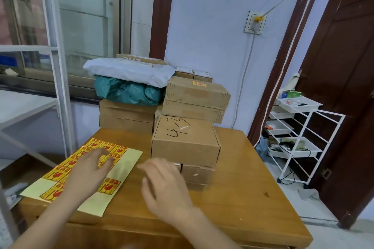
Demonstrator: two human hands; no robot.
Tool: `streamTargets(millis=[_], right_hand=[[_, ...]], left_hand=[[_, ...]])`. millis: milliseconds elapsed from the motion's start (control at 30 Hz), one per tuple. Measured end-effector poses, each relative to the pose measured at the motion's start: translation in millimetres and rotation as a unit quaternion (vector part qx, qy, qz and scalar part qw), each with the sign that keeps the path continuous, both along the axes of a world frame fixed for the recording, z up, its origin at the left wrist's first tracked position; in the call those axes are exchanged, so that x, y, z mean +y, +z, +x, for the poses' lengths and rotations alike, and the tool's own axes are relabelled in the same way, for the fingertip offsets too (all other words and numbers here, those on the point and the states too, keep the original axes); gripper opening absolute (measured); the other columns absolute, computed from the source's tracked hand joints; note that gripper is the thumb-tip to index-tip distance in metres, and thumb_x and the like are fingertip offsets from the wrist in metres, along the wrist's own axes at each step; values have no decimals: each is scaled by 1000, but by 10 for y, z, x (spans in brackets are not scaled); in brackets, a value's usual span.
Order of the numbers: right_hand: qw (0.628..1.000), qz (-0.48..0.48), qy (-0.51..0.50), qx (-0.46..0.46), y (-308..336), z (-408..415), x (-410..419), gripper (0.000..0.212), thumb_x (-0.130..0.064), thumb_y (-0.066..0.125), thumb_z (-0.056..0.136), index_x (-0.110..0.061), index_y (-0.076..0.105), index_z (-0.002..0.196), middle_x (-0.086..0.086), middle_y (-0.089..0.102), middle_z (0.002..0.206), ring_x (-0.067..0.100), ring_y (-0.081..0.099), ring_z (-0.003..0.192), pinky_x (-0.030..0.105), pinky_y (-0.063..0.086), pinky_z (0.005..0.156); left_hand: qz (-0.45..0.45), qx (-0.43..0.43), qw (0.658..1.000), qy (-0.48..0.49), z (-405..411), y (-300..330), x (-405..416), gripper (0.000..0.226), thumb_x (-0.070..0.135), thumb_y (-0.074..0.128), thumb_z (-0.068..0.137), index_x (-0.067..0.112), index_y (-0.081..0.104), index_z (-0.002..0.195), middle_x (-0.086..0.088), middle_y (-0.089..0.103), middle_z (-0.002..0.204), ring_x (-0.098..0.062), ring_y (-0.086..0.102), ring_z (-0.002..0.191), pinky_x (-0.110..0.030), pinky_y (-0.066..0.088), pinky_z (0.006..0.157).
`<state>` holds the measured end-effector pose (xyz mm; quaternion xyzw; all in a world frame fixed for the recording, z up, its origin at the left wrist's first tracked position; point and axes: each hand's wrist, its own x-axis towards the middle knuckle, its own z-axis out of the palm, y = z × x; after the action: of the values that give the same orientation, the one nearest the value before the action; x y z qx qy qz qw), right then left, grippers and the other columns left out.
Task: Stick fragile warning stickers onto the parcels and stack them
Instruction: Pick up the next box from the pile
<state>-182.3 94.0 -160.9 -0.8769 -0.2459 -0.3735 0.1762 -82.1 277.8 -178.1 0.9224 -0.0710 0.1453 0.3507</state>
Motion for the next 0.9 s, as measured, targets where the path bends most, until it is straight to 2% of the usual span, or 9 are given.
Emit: streamTargets(millis=[133, 200, 267, 333, 433, 567, 667, 767, 900], right_hand=[[985, -42, 19, 167, -283, 94, 288, 39, -22, 39, 94, -12, 49, 130, 5, 53, 123, 21, 49, 110, 37, 43, 90], [966, -22, -6, 256, -366, 187, 376, 44, -23, 40, 97, -14, 39, 140, 4, 43, 136, 20, 41, 123, 37, 38, 100], [950, 15, -31, 310, -429, 310, 426, 48, -23, 42, 98, -15, 32, 145, 0, 36, 143, 18, 35, 131, 35, 35, 107], [942, 52, -44, 328, -477, 446, 471, 50, -23, 43, 98, -16, 30, 146, -1, 34, 145, 16, 32, 134, 32, 34, 110], [937, 80, -53, 335, -531, 619, 533, 50, -22, 43, 98, -15, 30, 146, -1, 33, 146, 16, 29, 135, 30, 31, 110], [936, 90, -63, 336, -617, 839, 586, 49, -20, 42, 97, -12, 31, 144, 1, 33, 145, 17, 26, 136, 33, 30, 111], [929, 111, -74, 344, -683, 970, 603, 48, -20, 43, 97, -12, 33, 144, 1, 34, 145, 16, 27, 136, 33, 29, 112], [925, 120, -89, 349, -745, 1028, 589, 45, -17, 42, 97, -12, 37, 141, 0, 37, 142, 16, 29, 135, 31, 31, 111], [921, 115, -94, 359, -780, 1016, 573, 47, -16, 40, 97, -14, 36, 143, -1, 36, 145, 14, 28, 136, 31, 31, 111]], left_hand=[[93, -11, 995, 22, 101, -279, 343, 23, 25, 56, 91, 12, 67, 107, -8, 64, 116, -25, 54, 108, -39, 45, 85], [121, -7, 993, 10, 112, -381, 420, 21, 24, 54, 92, 15, 69, 102, -4, 66, 110, -21, 56, 102, -36, 45, 84], [151, 13, 988, -13, 98, -462, 430, 22, 27, 50, 93, 21, 68, 105, 3, 65, 112, -17, 55, 103, -36, 44, 90], [162, 23, 986, -30, 76, -536, 409, 24, 30, 51, 93, 26, 66, 111, 6, 63, 119, -16, 53, 110, -38, 41, 98], [167, 9, 985, -35, 27, -605, 362, 28, 30, 54, 91, 26, 66, 116, 4, 60, 126, -20, 50, 119, -40, 36, 102], [168, 1, 984, -67, -60, -631, 275, 36, 40, 45, 87, 30, 68, 112, 5, 60, 123, -21, 49, 117, -42, 38, 99], [130, 19, 985, -108, -40, -622, 289, 43, 45, 39, 83, 31, 67, 113, 9, 58, 120, -16, 46, 113, -38, 38, 96], [77, -15, 991, -106, 80, -569, 379, 21, 25, 59, 90, 24, 68, 109, 6, 61, 113, -18, 48, 106, -35, 39, 89], [71, -8, 995, -64, 357, -498, 570, 20, 16, 60, 90, 15, 69, 108, -1, 63, 110, -24, 50, 105, -37, 38, 85]])
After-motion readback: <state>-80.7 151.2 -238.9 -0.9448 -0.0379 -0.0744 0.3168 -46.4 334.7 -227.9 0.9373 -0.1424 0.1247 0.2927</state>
